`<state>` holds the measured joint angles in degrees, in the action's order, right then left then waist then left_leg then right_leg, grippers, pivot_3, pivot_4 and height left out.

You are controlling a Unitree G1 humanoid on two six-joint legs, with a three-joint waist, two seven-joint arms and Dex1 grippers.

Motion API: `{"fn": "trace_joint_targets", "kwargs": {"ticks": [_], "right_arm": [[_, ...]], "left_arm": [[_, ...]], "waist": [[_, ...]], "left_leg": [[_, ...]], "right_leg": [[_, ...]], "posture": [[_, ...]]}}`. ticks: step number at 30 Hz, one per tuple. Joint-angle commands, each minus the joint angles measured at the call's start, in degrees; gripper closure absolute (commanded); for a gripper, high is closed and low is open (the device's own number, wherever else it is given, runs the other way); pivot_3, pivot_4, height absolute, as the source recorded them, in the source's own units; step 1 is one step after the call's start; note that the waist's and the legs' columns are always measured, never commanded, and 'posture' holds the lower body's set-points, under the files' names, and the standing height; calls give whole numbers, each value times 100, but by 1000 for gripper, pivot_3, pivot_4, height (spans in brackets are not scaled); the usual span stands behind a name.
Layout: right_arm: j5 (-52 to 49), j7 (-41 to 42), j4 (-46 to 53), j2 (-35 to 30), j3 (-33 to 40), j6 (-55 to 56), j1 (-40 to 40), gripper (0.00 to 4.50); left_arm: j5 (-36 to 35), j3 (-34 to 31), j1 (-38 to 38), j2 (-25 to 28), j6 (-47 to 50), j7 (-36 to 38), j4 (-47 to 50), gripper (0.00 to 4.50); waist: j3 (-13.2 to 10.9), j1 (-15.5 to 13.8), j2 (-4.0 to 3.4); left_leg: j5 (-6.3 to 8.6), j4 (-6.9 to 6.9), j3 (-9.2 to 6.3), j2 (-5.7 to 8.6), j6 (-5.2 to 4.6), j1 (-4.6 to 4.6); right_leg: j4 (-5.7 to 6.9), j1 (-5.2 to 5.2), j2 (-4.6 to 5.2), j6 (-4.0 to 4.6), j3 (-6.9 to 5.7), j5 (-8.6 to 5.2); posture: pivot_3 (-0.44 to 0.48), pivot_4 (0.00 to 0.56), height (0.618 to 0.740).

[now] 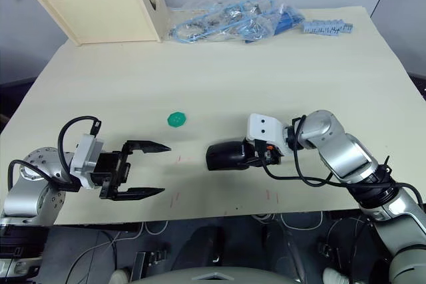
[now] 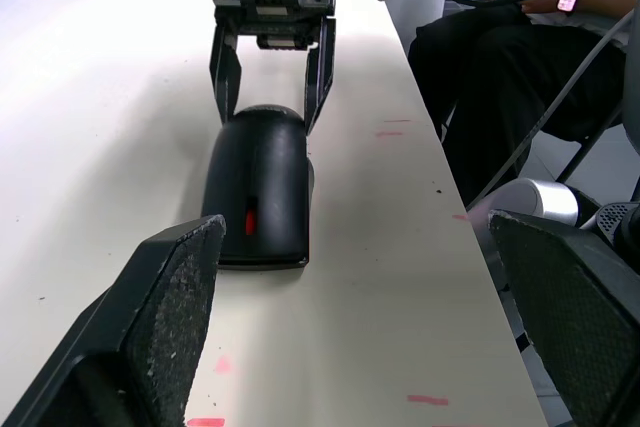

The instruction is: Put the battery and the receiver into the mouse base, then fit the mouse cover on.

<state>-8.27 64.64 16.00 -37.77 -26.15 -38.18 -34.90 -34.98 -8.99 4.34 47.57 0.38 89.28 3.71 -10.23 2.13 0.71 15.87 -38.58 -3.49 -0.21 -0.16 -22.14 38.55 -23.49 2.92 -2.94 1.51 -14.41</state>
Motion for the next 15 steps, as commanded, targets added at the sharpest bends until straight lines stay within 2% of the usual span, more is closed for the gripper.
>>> {"fn": "trace_joint_targets", "kwargs": {"ticks": [1, 15], "right_arm": [[37, -47, 201, 8, 9, -72, -123, 1846], [163, -151, 121, -29, -86, 5, 35, 1846]], "left_arm": [[-38, -144, 12, 44, -72, 45, 79, 0], [-13, -118, 30, 33, -131, 97, -34, 0]], "waist": [[0, 0, 0], [0, 2, 0]], "left_leg": [[0, 0, 0, 0, 0, 0], [0, 1, -1, -1, 0, 0]], "right_leg": [[0, 0, 0, 0, 0, 0], [0, -1, 0, 0, 0, 0]], "posture": [[0, 150, 740], [0, 150, 740]]}}
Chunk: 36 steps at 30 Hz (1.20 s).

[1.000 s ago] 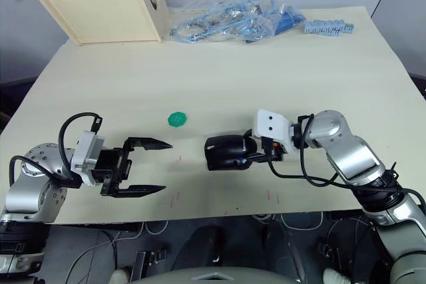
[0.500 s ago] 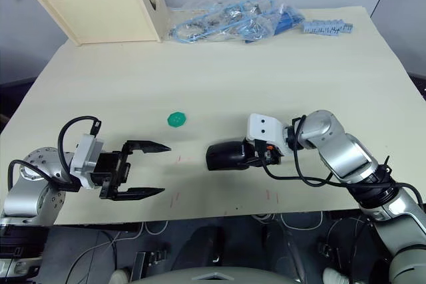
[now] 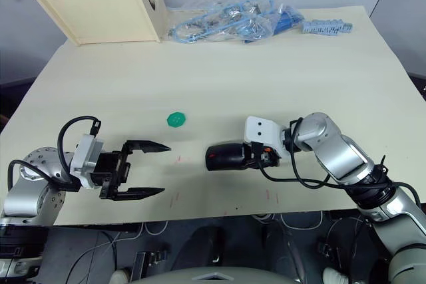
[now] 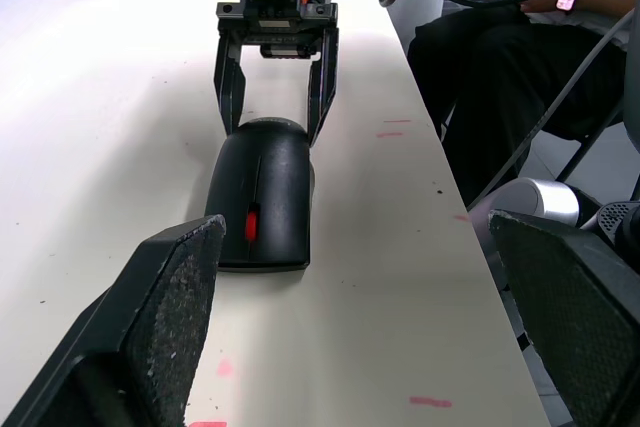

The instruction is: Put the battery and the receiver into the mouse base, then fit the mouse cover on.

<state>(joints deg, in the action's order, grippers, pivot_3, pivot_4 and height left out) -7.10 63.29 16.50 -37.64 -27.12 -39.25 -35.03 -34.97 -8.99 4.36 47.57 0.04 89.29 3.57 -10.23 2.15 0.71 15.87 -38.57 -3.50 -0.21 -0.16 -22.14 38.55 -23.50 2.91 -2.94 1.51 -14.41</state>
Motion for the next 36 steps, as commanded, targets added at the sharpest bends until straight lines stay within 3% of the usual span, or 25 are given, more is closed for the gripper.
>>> {"fn": "trace_joint_targets", "kwargs": {"ticks": [1, 36], "right_arm": [[56, -16, 59, -54, 14, 131, 62, 1846], [133, 54, -46, -79, 21, 467, 151, 1846]], "left_arm": [[-15, -119, 28, 34, -105, 103, -33, 0], [-7, -91, 3, 44, -279, 174, -196, 0]], "waist": [[0, 0, 0], [0, -2, 0]], "left_leg": [[0, 0, 0, 0, 0, 0], [0, 3, 0, 0, 0, -2]], "right_leg": [[0, 0, 0, 0, 0, 0], [-4, -2, 0, 0, 0, 0]], "posture": [[0, 150, 740], [0, 150, 740]]}}
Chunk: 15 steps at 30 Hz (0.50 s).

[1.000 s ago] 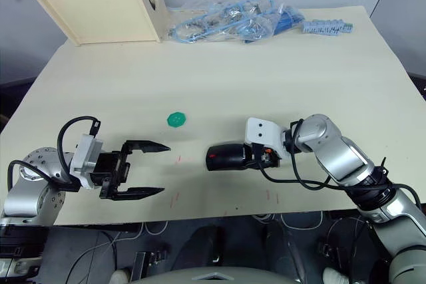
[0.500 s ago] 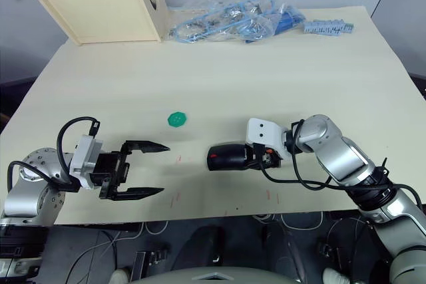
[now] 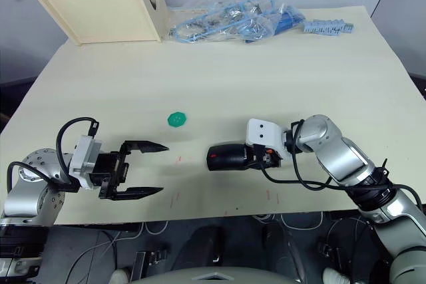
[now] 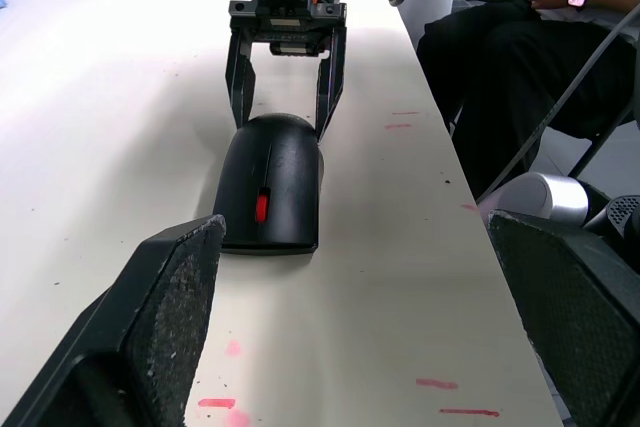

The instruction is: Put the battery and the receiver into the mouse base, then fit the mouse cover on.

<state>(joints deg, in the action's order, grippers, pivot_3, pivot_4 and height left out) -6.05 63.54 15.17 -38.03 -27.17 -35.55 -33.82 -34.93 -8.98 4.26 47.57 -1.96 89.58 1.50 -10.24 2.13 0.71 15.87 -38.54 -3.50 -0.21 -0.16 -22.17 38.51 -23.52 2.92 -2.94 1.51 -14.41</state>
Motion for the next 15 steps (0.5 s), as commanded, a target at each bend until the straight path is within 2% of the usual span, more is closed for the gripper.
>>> {"fn": "trace_joint_targets", "kwargs": {"ticks": [1, 3, 4, 5, 6, 15], "right_arm": [[13, 46, 94, -44, 30, 80, 35, 1846], [-2, 123, 118, -84, 13, 108, 44, 1846], [11, 101, 113, -73, 25, 137, 51, 1515], [26, 85, 104, -64, 29, 162, 54, 864], [43, 73, 100, -50, 33, 180, 58, 645], [46, 95, 170, -56, 94, 165, 96, 645]], "left_arm": [[-10, -93, 14, 46, -82, 147, 9, 0], [-9, -94, 17, 48, -82, 148, 4, 0], [-7, -93, 18, 49, -84, 148, 2, 0], [-6, -91, 18, 48, -81, 145, 3, 0], [-7, -94, 13, 49, -84, 148, 2, 0], [-19, -108, -31, 58, -76, 152, 32, 0]], "waist": [[0, 0, 0], [0, 0, 0], [0, 0, 0], [0, -1, 0], [0, 0, 0], [0, 2, 0]], "left_leg": [[0, 0, 0, 0, 0, 0], [0, 0, 0, 0, 0, 0], [0, 0, 0, 0, 0, 0], [0, 0, 0, 0, 0, 0], [0, 1, 0, 0, 0, -1], [0, 2, 0, 0, 0, -1]], "right_leg": [[0, 0, 0, 0, 0, 0], [0, 0, 0, 0, 0, 0], [0, 0, 0, 0, 0, 0], [0, 0, 0, 0, 0, 0], [-1, 0, 0, 0, 0, 0], [-1, -2, 0, 0, 0, 0]], "posture": [[0, 150, 740], [0, 150, 740], [0, 150, 740], [0, 150, 740], [0, 150, 740], [0, 150, 740]]}}
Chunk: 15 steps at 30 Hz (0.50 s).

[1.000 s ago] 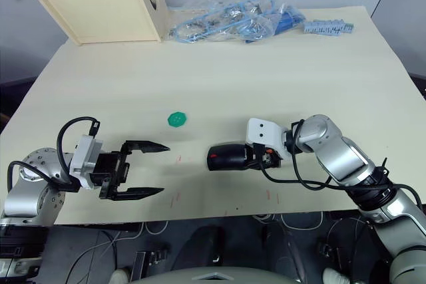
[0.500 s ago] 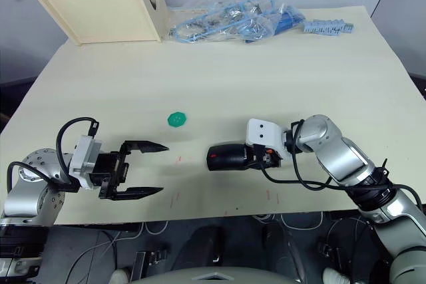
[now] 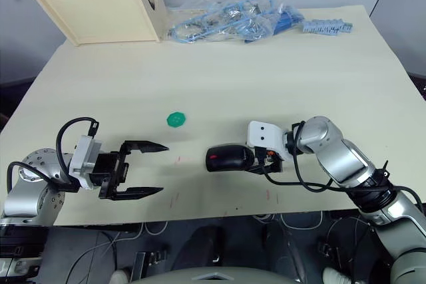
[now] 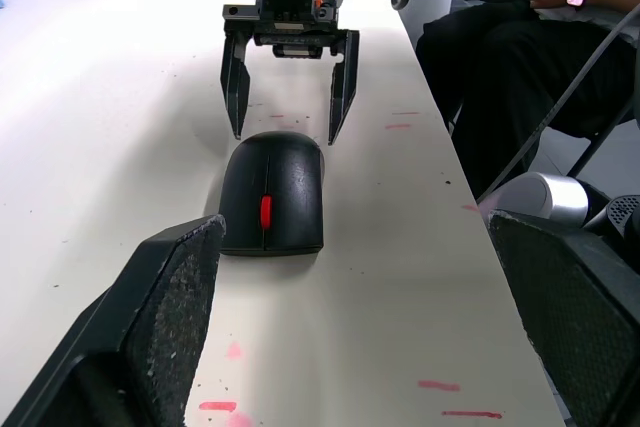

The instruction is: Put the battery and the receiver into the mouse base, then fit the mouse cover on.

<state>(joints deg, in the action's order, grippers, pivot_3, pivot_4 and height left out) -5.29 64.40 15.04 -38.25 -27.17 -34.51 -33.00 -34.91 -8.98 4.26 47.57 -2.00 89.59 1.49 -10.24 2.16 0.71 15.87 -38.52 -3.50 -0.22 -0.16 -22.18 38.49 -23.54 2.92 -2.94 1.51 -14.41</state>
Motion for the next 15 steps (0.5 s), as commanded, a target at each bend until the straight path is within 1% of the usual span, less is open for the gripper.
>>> {"fn": "trace_joint_targets", "kwargs": {"ticks": [1, 7, 11, 12, 13, 15], "right_arm": [[-64, 18, 210, -43, 136, 42, 20, 645], [-573, 68, 456, 57, 599, 43, 70, 645], [-867, -134, 579, 393, 737, -180, -51, 645], [-893, -173, 605, 453, 725, -234, -76, 1154], [-893, -215, 627, 519, 678, -273, -111, 1395], [-861, -301, 638, 612, 589, -331, -177, 2251]], "left_arm": [[-23, -111, -35, 60, -68, 149, 40, 0], [-34, -119, 4, 58, -28, 112, 23, 0], [-33, -112, 59, 51, -6, 95, -20, 0], [-35, -114, 66, 52, -4, 94, -25, 0], [-35, -115, 80, 50, -3, 93, -33, 0], [-35, -116, 106, 48, -2, 91, -45, 0]], "waist": [[0, -1, 0], [-1, -1, 0], [-1, 7, 0], [-1, 10, 0], [-1, 8, 0], [-1, 6, 0]], "left_leg": [[0, 0, 0, 0, 0, 0], [0, 1, -1, 0, 0, -1], [0, 1, -1, -2, 0, 0], [0, 1, -1, -2, 0, 1], [0, 1, -2, -3, 0, 1], [0, 2, -2, -3, 0, 1]], "right_leg": [[0, 0, 0, 0, 0, 0], [0, 0, 0, 0, 0, 0], [0, 0, -1, 0, 0, 0], [1, 0, -1, 0, 0, 0], [1, -1, -2, 0, 0, 0], [1, -1, -2, 0, 0, 0]], "posture": [[0, 150, 740], [0, 150, 740], [0, 150, 740], [0, 150, 740], [0, 150, 740], [0, 150, 740]]}}
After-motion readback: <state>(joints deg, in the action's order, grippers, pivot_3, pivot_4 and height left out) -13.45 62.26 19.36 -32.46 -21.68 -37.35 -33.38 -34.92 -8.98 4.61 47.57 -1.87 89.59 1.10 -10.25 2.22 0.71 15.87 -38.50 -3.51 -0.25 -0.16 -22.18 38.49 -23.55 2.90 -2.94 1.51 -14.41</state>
